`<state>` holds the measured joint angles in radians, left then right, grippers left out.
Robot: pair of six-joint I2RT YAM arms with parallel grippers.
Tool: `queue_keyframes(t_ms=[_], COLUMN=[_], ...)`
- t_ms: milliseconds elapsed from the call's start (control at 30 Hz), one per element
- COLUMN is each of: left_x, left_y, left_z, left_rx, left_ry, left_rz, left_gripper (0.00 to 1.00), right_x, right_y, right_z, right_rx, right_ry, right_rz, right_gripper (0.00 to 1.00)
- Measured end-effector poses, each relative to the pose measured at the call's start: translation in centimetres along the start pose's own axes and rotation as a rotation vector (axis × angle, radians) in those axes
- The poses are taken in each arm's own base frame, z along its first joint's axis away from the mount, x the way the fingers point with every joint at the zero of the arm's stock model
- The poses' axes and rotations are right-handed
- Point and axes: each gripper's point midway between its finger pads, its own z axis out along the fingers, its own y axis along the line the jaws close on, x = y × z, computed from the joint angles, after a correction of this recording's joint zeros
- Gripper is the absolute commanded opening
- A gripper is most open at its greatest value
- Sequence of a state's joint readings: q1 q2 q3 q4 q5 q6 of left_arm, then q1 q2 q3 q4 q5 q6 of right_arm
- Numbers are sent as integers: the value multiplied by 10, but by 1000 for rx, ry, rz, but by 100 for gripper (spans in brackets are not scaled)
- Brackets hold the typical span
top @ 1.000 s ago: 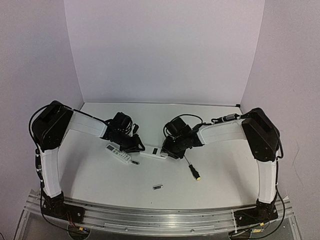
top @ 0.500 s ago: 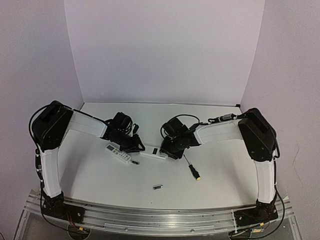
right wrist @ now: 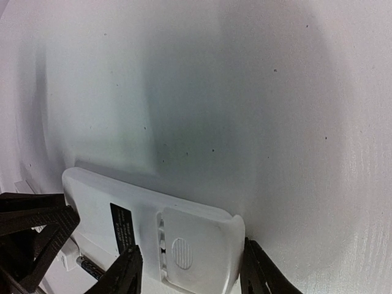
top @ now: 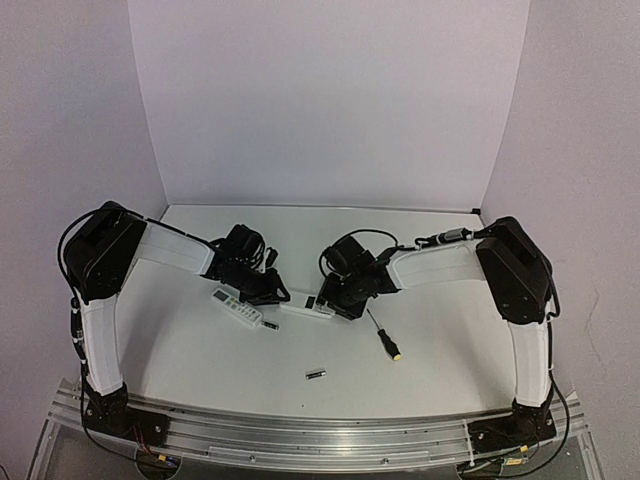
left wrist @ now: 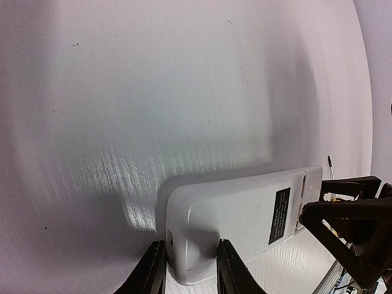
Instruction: Unload the batteries from the remote control
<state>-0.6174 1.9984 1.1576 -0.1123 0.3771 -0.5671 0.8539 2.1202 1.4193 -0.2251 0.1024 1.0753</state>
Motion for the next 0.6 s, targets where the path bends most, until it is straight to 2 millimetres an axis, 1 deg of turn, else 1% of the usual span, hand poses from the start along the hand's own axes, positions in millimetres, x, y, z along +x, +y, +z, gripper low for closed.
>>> queue_keyframes(t_ms=[133,233,467,600], left_x=[0,0,0,0], left_y=[0,0,0,0], left_z=[0,0,0,0], left_rx=[0,0,0,0], left_ry=[0,0,0,0], left_rz=[0,0,0,0], left_gripper=[28,28,28,28], right_x=[-2,-2,0,-1], right_y=[-1,-7,-21,-21], right_z=[-1,-4,-10,-10], right_rx=[2,18,50,47], right_ry=[-10,-23,-36,-39], right_rz=[3,7,13,16], right_gripper=[55,54,40,35])
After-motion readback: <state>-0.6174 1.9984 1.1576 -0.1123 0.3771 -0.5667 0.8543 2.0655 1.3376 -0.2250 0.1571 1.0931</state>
